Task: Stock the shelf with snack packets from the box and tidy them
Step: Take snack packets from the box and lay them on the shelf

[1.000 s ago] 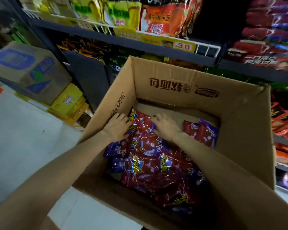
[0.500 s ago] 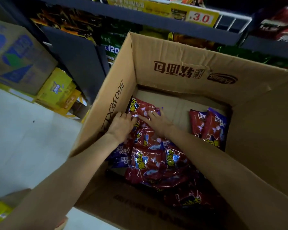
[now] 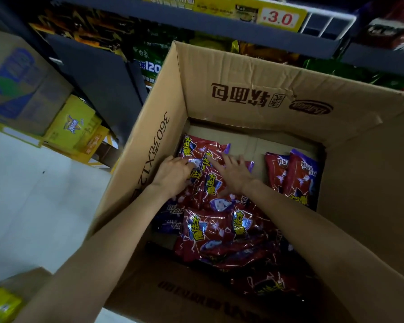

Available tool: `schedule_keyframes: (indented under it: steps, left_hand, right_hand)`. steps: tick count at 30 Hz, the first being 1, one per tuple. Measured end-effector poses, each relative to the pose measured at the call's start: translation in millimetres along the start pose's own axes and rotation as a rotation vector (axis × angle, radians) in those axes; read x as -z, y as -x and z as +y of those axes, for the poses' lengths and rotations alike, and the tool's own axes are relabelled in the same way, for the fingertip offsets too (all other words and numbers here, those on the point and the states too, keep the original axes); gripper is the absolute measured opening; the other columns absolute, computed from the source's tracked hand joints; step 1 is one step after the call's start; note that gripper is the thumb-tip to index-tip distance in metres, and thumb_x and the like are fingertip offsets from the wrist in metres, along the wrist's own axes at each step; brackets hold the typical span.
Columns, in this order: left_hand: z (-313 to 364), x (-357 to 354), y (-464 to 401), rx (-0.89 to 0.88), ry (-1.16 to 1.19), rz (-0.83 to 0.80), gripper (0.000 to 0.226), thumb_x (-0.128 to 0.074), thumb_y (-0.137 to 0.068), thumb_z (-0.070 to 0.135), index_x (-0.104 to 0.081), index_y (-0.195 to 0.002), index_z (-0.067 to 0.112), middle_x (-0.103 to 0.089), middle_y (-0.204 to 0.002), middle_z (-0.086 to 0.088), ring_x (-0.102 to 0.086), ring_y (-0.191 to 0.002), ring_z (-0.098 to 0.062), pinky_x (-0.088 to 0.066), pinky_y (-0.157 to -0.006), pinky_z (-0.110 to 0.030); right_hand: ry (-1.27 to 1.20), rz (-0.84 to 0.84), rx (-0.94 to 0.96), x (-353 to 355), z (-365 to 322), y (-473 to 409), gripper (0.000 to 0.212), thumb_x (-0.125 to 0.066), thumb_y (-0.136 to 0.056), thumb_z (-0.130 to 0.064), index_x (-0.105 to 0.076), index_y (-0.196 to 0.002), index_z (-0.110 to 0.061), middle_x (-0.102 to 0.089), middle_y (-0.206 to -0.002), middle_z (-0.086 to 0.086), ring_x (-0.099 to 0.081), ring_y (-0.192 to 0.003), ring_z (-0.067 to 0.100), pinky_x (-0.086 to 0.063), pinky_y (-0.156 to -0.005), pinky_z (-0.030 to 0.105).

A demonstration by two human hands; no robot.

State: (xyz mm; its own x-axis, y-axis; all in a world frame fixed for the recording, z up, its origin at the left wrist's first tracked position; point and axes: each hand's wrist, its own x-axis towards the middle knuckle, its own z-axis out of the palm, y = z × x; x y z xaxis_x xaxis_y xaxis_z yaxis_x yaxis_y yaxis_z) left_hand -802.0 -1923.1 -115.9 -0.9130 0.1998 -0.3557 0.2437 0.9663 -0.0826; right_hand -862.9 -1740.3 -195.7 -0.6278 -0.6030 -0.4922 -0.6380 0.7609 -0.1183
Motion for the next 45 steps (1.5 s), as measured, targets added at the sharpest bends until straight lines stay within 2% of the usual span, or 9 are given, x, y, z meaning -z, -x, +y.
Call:
schedule_keyframes:
  steps: [5,8,14,19,26,30,35,42,45]
  left_hand:
    - [-0.3,21.8,0.8,0.060,0.206,0.156,0.042,-0.060,-0.090,0.035,-0.054,-0.129,0.022,-0.061,-0.122,0.000,-0.055,-0.113,-0.017,-0.041,-0.097,-0.034]
    - [-0.4,30.9,-5.5,0.112,0.358,0.105,0.043,-0.060,-0.090,0.036,-0.055,-0.129,0.020,-0.061,-0.122,-0.002,-0.059,-0.107,-0.020,-0.051,-0.086,-0.037]
    - [-6.3,26.0,-20.6,0.102,0.583,-0.151,0.036,-0.060,-0.089,0.039,-0.061,-0.118,0.017,-0.063,-0.117,-0.003,-0.061,-0.099,-0.019,-0.051,-0.082,-0.036]
    - [2.4,29.4,-17.6,0.043,0.506,-0.144,0.038,-0.056,-0.092,0.037,-0.055,-0.127,0.023,-0.063,-0.118,0.001,-0.061,-0.101,-0.016,-0.050,-0.084,-0.033]
    - [-0.1,21.1,-9.9,-0.034,0.369,-0.399,0.044,-0.050,-0.096,0.034,-0.040,-0.139,0.033,-0.060,-0.122,0.000,-0.058,-0.106,-0.018,-0.047,-0.085,-0.030]
    - [2.8,5.4,-26.1,-0.029,0.325,-0.334,0.051,-0.048,-0.096,0.033,-0.028,-0.142,0.029,-0.061,-0.114,-0.001,-0.059,-0.092,-0.016,-0.046,-0.074,-0.029]
    - [3.5,-20.5,-38.9,-0.065,0.211,-0.466,0.087,-0.069,-0.080,0.043,-0.016,-0.147,0.027,-0.049,-0.136,-0.007,-0.049,-0.120,-0.025,-0.043,-0.093,-0.036]
    - [5.9,-38.8,-37.0,-0.090,0.282,-0.561,0.089,-0.071,-0.078,0.041,-0.017,-0.147,0.024,-0.050,-0.136,-0.009,-0.048,-0.121,-0.027,-0.040,-0.093,-0.034]
    - [4.1,-41.4,-36.9,-0.089,0.292,-0.560,0.090,-0.072,-0.078,0.041,-0.017,-0.147,0.023,-0.050,-0.134,-0.010,-0.048,-0.121,-0.027,-0.039,-0.094,-0.034]
  right_hand:
    - [0.029,0.009,-0.051,1.1,4.6,-1.4,0.133,-0.074,-0.060,-0.064,0.025,-0.143,-0.036,-0.011,-0.154,0.024,-0.017,-0.141,0.037,-0.020,-0.111,0.056]
    - [0.010,0.078,-0.128,1.3,17.2,-0.9,0.130,-0.075,-0.061,-0.064,0.021,-0.145,-0.037,-0.023,-0.148,0.024,-0.029,-0.133,0.037,-0.026,-0.107,0.054]
    - [-0.001,0.204,-0.282,10.7,45.2,2.9,0.088,-0.065,-0.070,-0.066,-0.032,-0.139,-0.021,-0.022,-0.149,0.020,-0.026,-0.135,0.037,-0.024,-0.109,0.053]
    - [0.044,0.250,-0.300,5.5,35.7,6.6,0.079,-0.061,-0.074,-0.067,-0.046,-0.128,-0.010,-0.036,-0.134,0.012,-0.033,-0.125,0.027,-0.028,-0.106,0.043]
    - [-0.333,0.455,-0.297,11.7,33.9,3.1,0.033,-0.061,-0.088,-0.038,-0.063,-0.104,-0.009,-0.036,-0.141,0.010,-0.027,-0.133,0.026,-0.026,-0.111,0.042]
    - [-0.664,0.610,-0.428,19.5,47.6,-7.3,0.023,-0.056,-0.094,-0.028,-0.057,-0.102,-0.006,-0.036,-0.141,0.015,-0.031,-0.132,0.030,-0.029,-0.111,0.042]
    - [-0.703,0.358,-0.422,18.3,52.7,-16.6,0.050,-0.065,-0.085,-0.042,-0.043,-0.115,-0.010,-0.050,-0.120,0.013,-0.049,-0.111,0.029,-0.042,-0.095,0.042]
    - [-0.628,0.205,-0.427,14.3,48.9,-12.9,0.122,-0.083,-0.062,-0.050,-0.001,-0.150,-0.026,-0.044,-0.137,0.022,-0.041,-0.126,0.039,-0.036,-0.104,0.048]
    - [-0.612,0.175,-0.439,8.8,48.7,-13.9,0.129,-0.081,-0.061,-0.054,0.007,-0.150,-0.024,-0.048,-0.138,0.020,-0.040,-0.127,0.040,-0.031,-0.107,0.047]
